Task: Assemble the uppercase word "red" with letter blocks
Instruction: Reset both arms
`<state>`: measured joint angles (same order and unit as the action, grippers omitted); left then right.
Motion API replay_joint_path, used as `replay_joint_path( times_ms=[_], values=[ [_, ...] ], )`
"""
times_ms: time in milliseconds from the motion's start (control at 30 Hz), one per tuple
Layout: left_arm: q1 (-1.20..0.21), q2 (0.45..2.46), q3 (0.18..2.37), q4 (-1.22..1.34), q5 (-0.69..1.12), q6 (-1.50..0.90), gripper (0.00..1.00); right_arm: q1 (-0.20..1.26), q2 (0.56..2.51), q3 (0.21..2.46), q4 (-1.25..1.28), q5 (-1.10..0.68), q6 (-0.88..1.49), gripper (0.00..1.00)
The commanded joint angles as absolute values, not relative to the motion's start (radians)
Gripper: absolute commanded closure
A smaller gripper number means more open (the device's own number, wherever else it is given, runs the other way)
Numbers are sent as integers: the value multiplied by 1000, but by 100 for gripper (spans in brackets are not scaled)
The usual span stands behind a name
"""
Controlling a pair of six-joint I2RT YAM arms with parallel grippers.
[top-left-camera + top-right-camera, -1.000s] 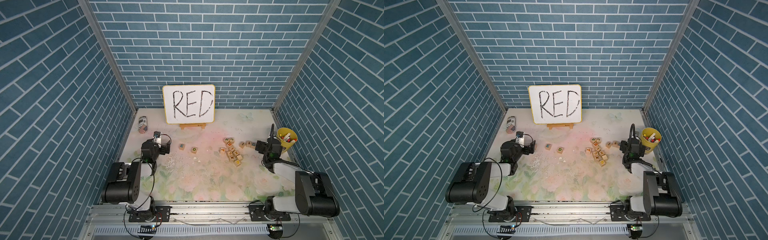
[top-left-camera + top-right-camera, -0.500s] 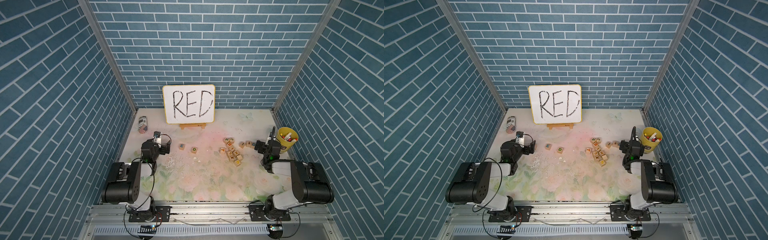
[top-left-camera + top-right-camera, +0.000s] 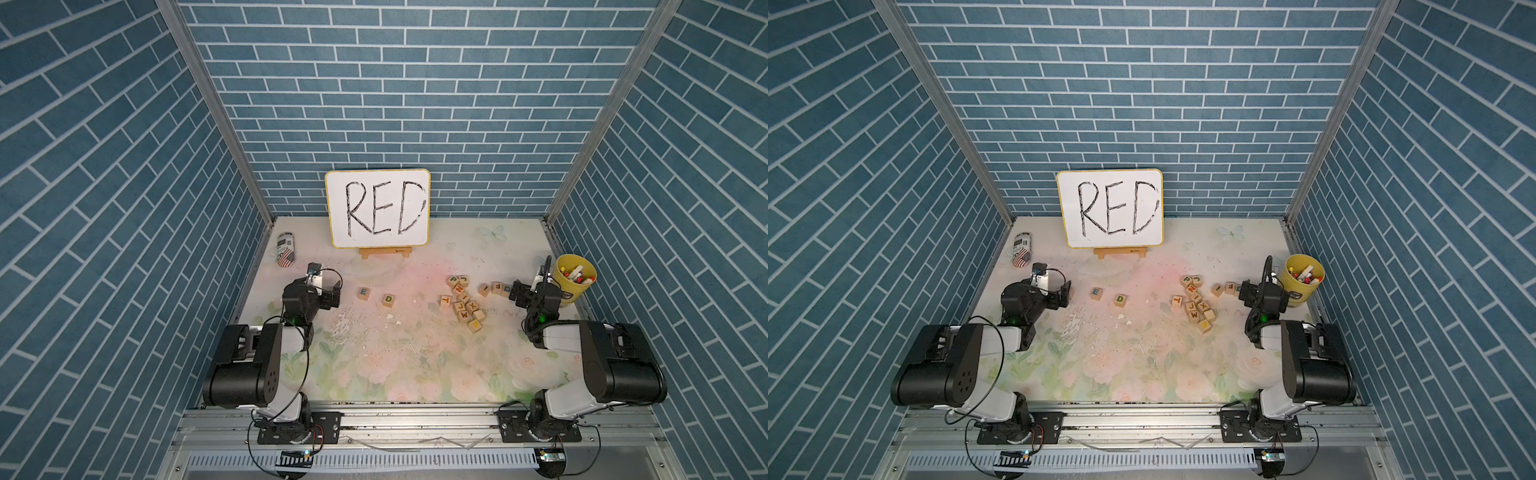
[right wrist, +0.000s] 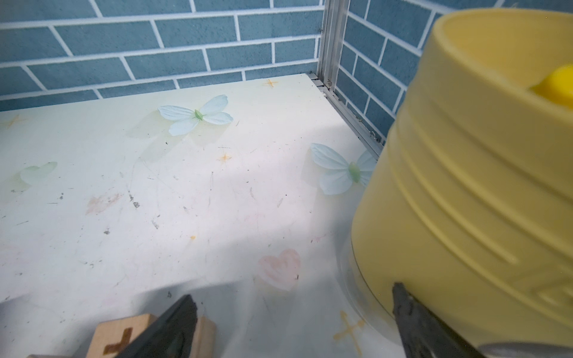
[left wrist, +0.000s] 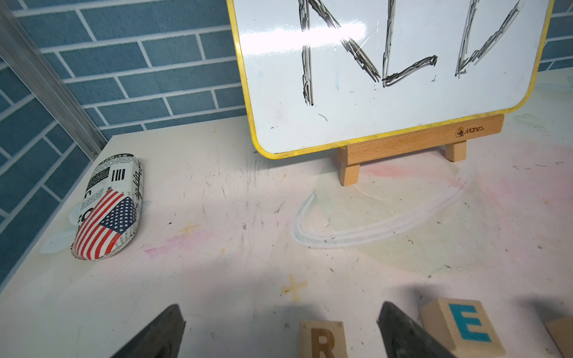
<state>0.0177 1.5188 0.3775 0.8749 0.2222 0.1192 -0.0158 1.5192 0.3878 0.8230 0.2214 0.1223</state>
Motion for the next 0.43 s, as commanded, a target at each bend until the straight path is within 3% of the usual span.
replay_joint_path(
  times_ms=[0, 400],
  values=[
    [25, 1526, 373, 891, 227, 112, 1, -20, 1526, 383, 859, 216, 92, 1],
    [25, 1526, 371, 894, 230, 114, 1, -20, 1525, 383, 859, 216, 92, 1]
  ],
)
